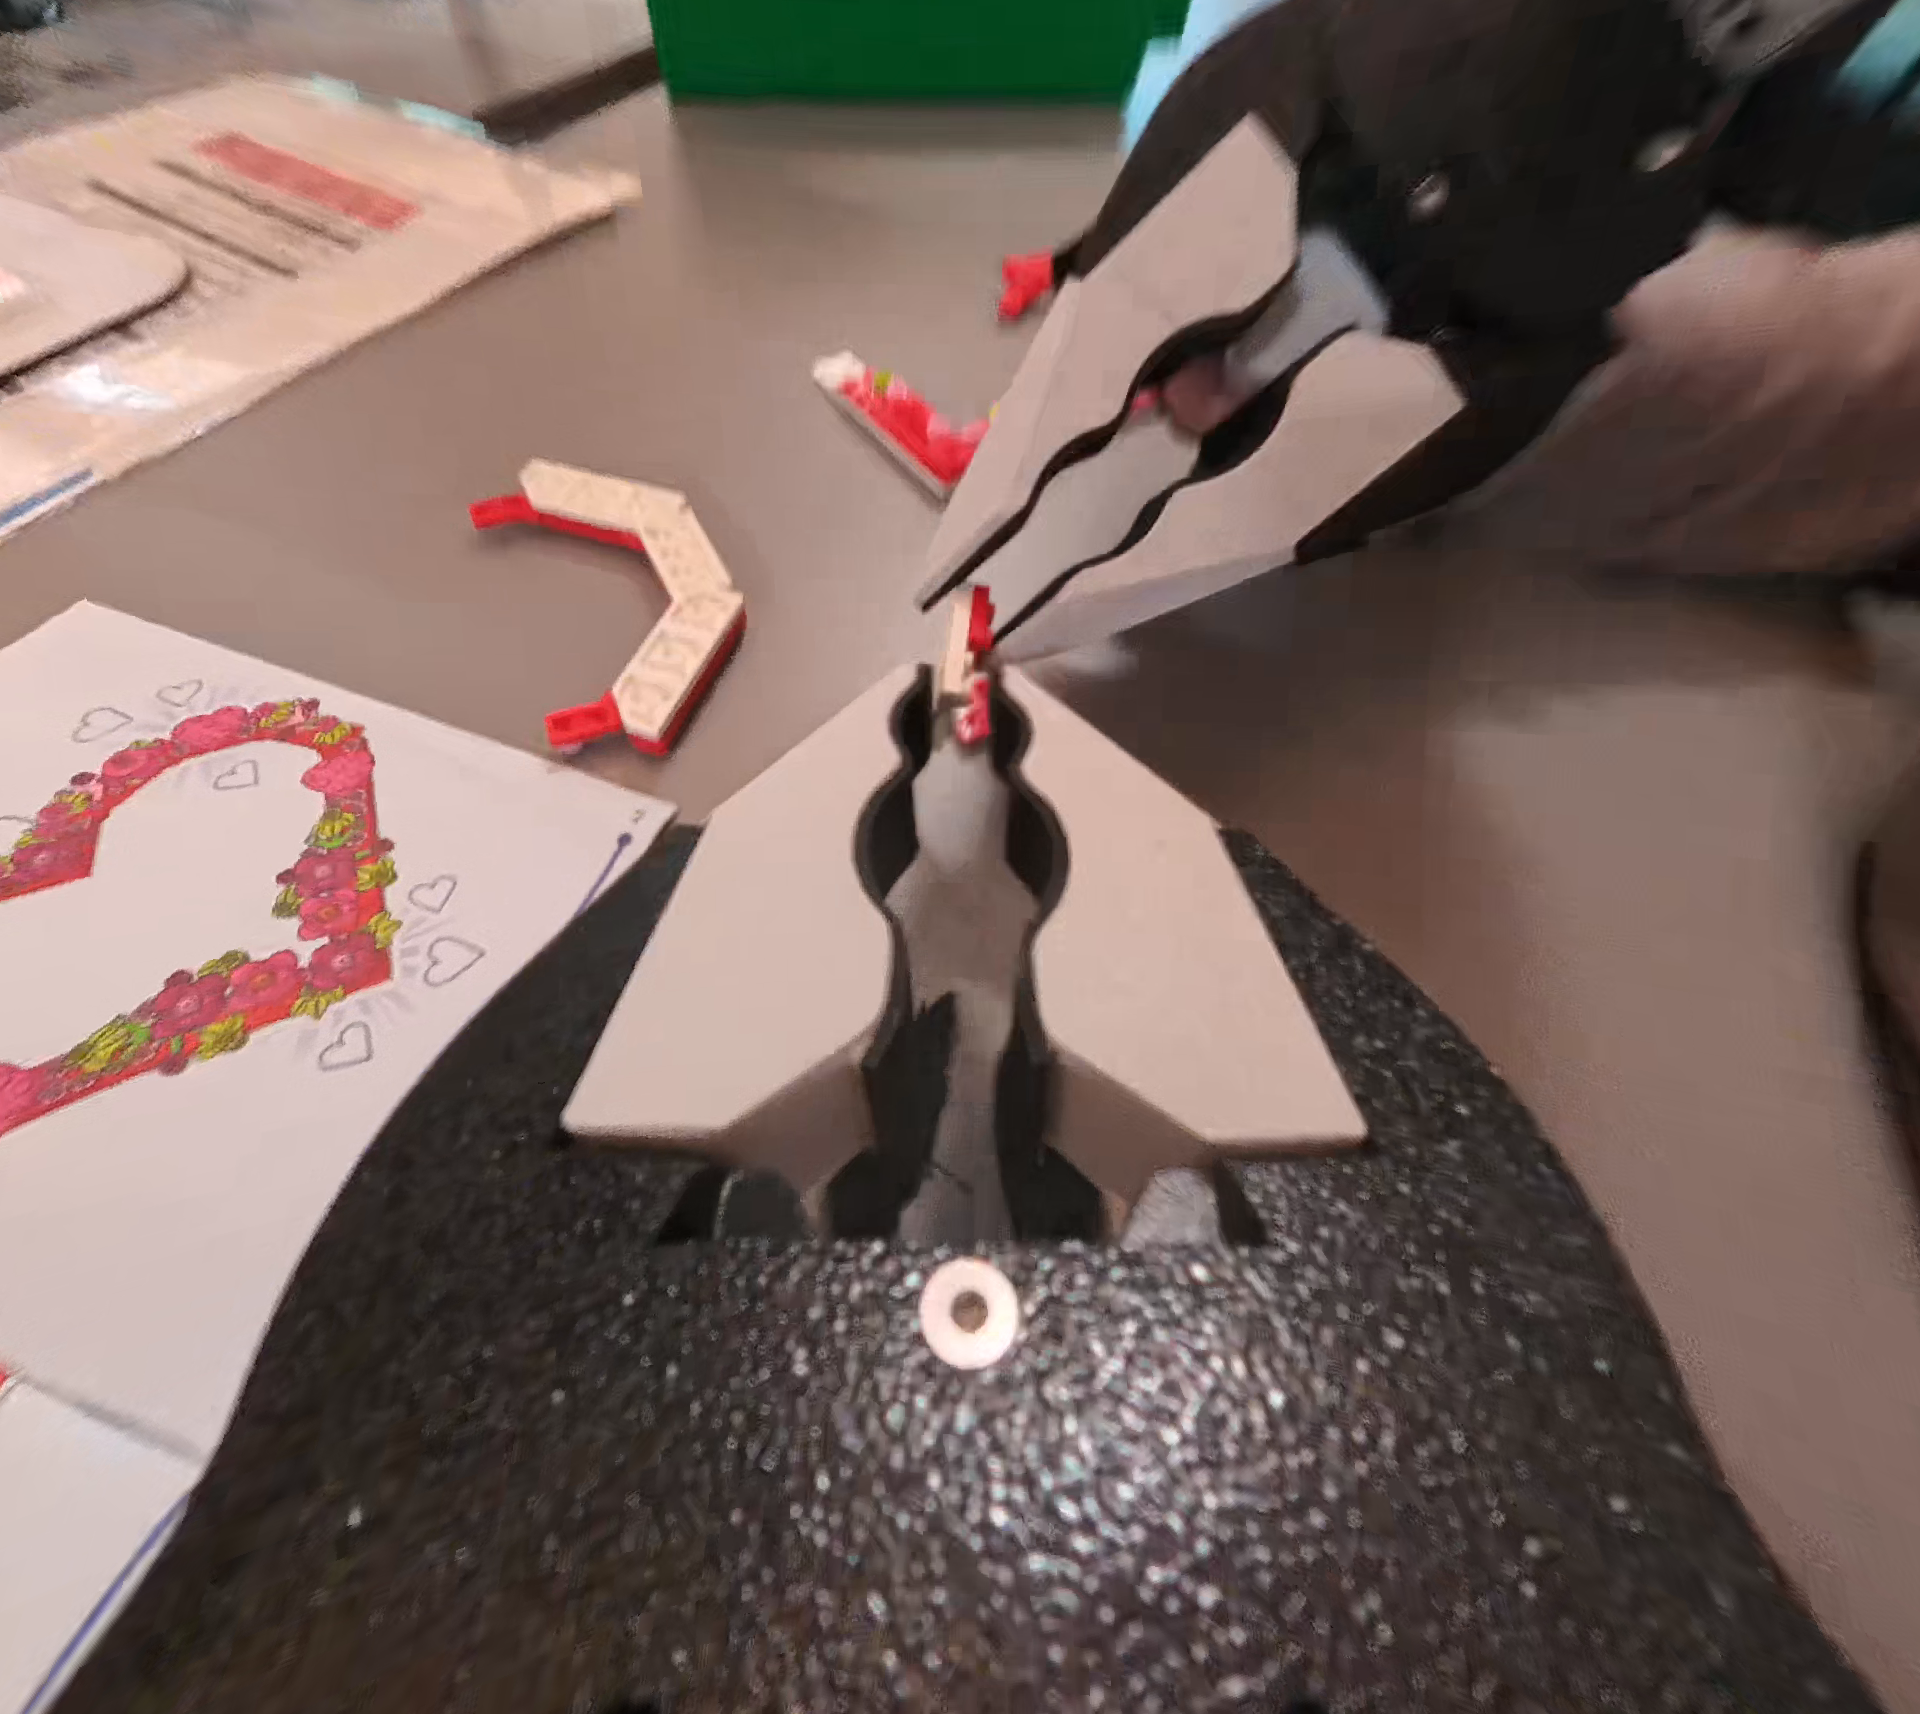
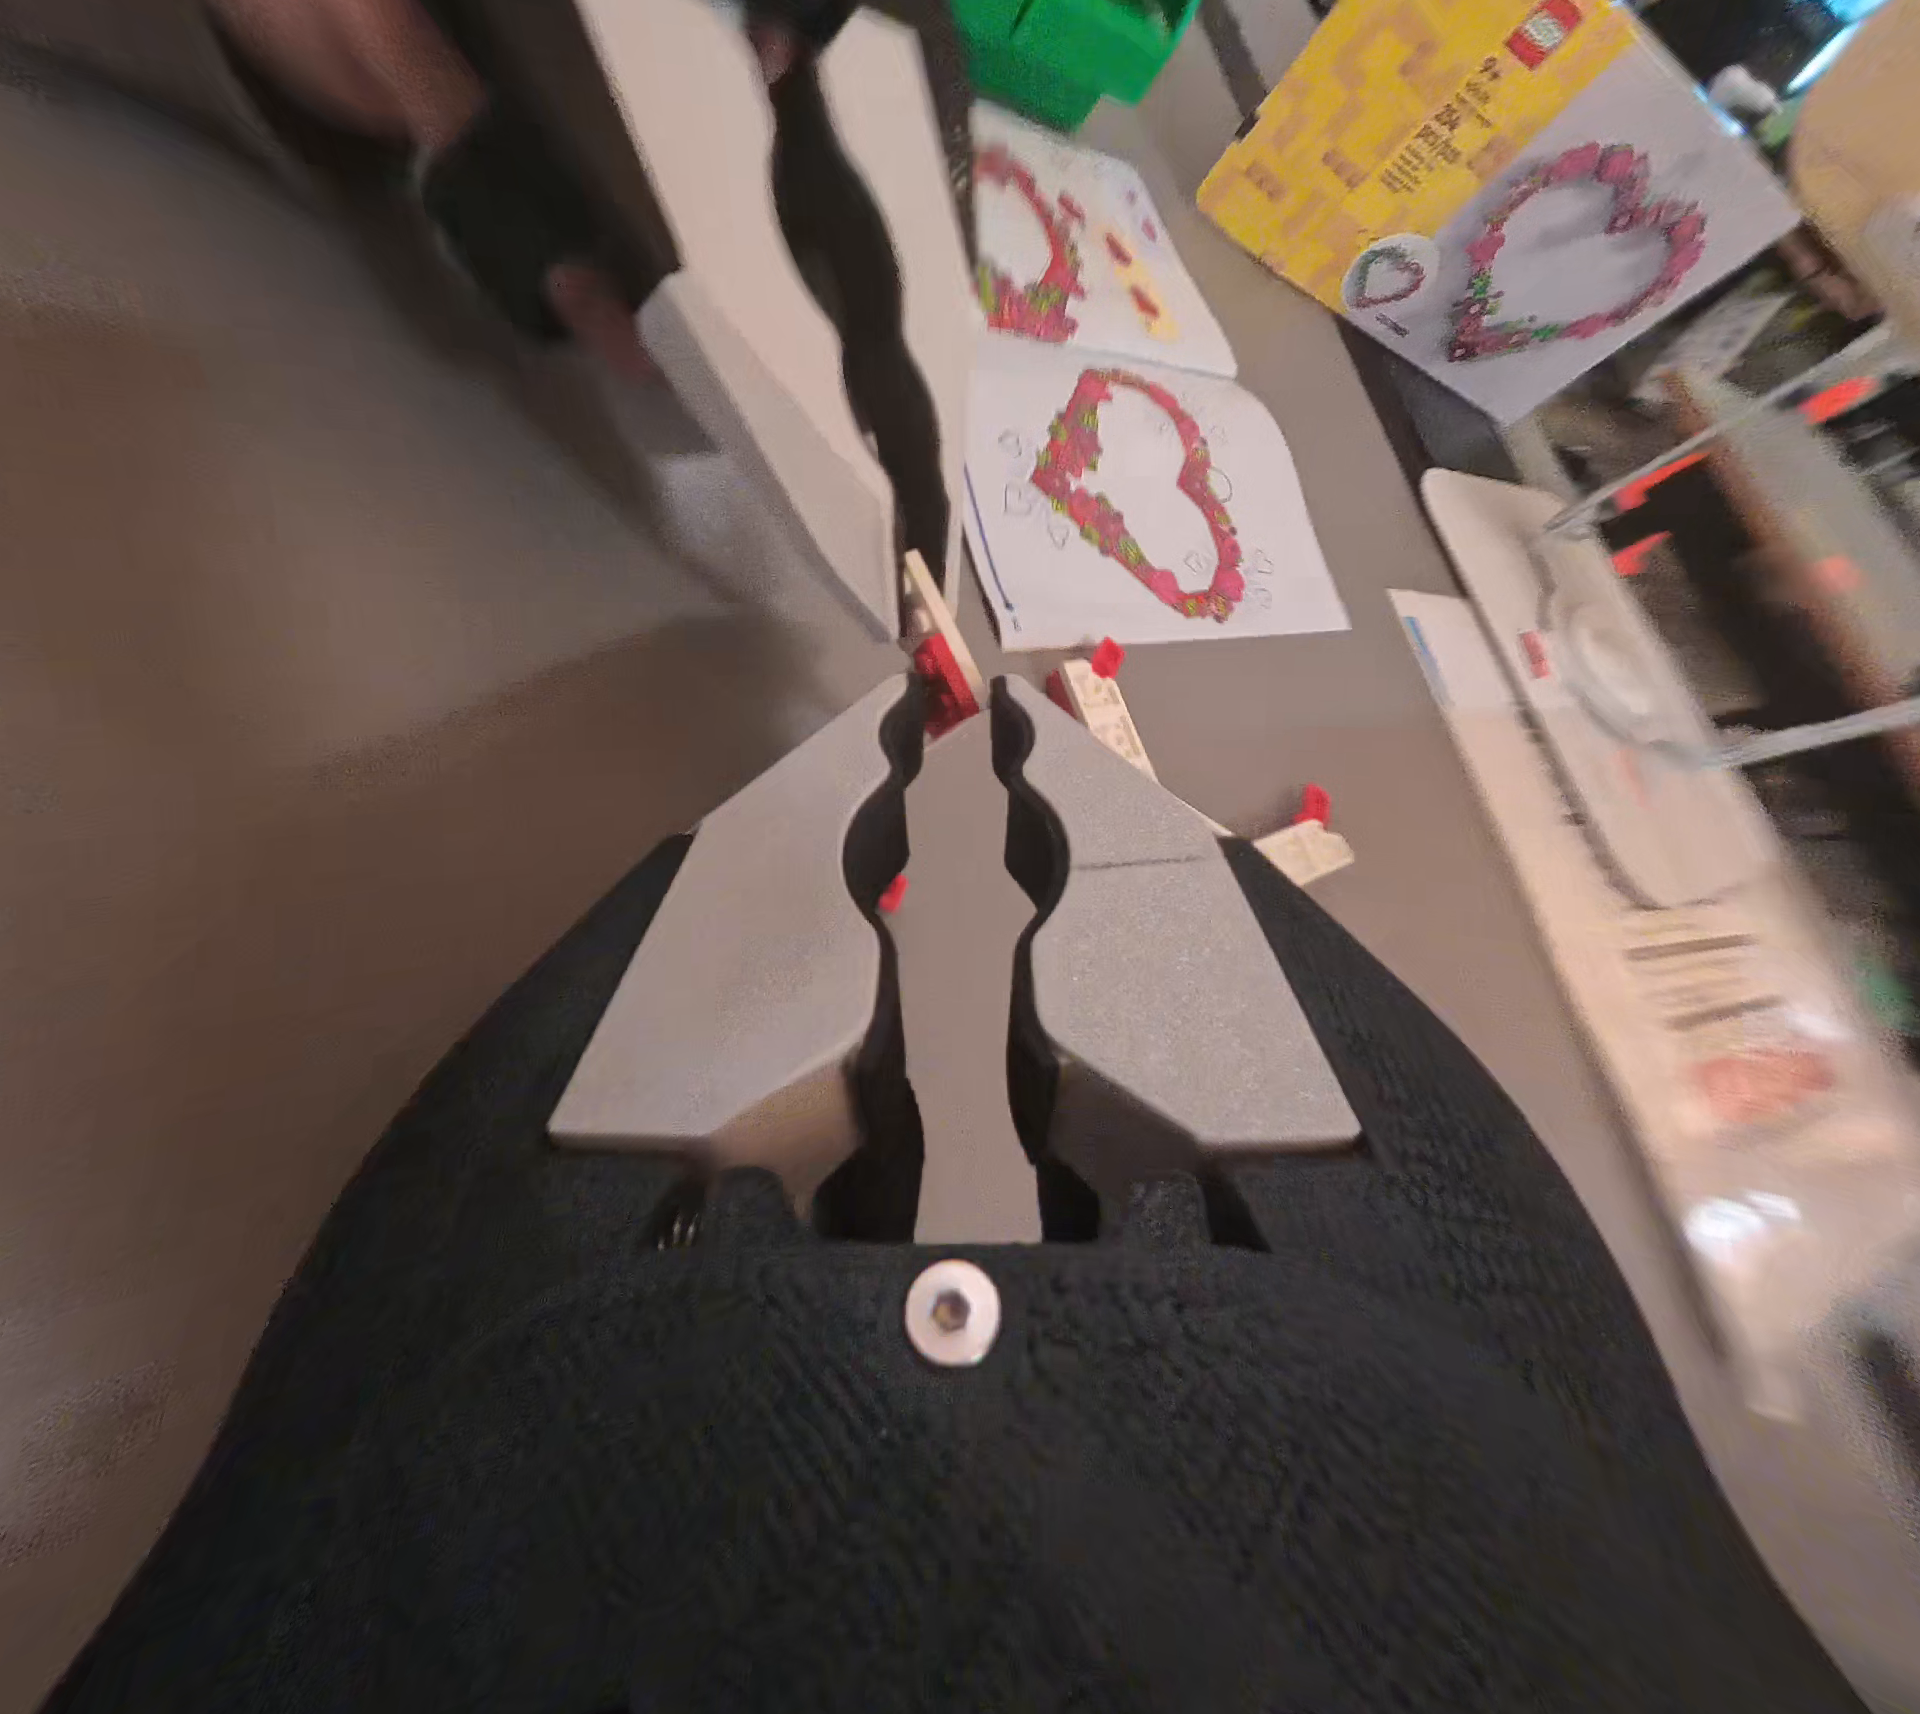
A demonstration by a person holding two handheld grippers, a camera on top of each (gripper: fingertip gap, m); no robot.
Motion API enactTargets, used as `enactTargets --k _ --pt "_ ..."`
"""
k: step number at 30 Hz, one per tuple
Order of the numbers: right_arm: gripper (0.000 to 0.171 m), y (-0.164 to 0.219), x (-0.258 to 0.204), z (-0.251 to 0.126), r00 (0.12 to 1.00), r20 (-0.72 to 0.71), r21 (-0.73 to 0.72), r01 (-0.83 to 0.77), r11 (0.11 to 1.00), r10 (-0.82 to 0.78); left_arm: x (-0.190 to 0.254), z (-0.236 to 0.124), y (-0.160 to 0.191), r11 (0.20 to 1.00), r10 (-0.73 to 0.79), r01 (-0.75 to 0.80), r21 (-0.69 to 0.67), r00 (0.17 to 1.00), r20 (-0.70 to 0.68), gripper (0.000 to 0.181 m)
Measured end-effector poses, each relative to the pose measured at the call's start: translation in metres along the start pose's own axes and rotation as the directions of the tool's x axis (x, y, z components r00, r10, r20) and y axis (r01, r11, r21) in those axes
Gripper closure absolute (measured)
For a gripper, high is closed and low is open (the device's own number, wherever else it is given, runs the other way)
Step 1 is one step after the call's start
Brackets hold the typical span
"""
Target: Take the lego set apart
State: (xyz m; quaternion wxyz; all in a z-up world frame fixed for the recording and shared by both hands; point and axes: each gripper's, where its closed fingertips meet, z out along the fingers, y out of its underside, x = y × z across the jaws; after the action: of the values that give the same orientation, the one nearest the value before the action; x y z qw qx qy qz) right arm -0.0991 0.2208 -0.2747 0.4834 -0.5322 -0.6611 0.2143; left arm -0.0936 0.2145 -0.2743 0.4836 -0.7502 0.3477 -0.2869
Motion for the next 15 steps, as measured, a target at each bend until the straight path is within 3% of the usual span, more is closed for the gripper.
enactTargets --k 3,6,8,10,12,15 --pt "0.161 -0.017 0.003 -0.008 0.972 0.102 0.149 -0.226 0.963 0.213 -0.002 -0.005 -0.017 0.983 -0.133 0.14 0.118 0.989 -0.067 0.149" --pt "0.161 -0.025 0.003 -0.012 0.939 0.171 0.208 -0.332 0.92 0.3 0.007 -0.011 -0.026 0.964 -0.15 0.184 0.192 0.972 -0.178 0.178" --pt "0.161 -0.027 0.002 -0.014 0.944 0.179 0.218 -0.312 0.925 0.277 0.009 -0.012 -0.027 0.957 -0.174 0.216 0.192 0.962 -0.212 0.178" --pt "0.155 -0.023 0.001 -0.013 0.978 0.119 0.183 -0.191 0.964 0.171 0.006 -0.011 -0.022 0.95 -0.246 0.279 0.14 0.945 -0.214 0.178" --pt "0.136 -0.014 0.001 -0.012 0.999 0.011 0.074 0.043 0.996 -0.044 0.005 -0.012 -0.019 0.94 -0.296 0.324 0.107 0.931 -0.215 0.178" --pt "0.125 -0.002 -0.006 -0.008 0.916 -0.054 -0.138 0.388 0.911 -0.398 0.008 -0.008 -0.007 0.932 -0.354 0.363 0.002 0.91 -0.216 0.178"
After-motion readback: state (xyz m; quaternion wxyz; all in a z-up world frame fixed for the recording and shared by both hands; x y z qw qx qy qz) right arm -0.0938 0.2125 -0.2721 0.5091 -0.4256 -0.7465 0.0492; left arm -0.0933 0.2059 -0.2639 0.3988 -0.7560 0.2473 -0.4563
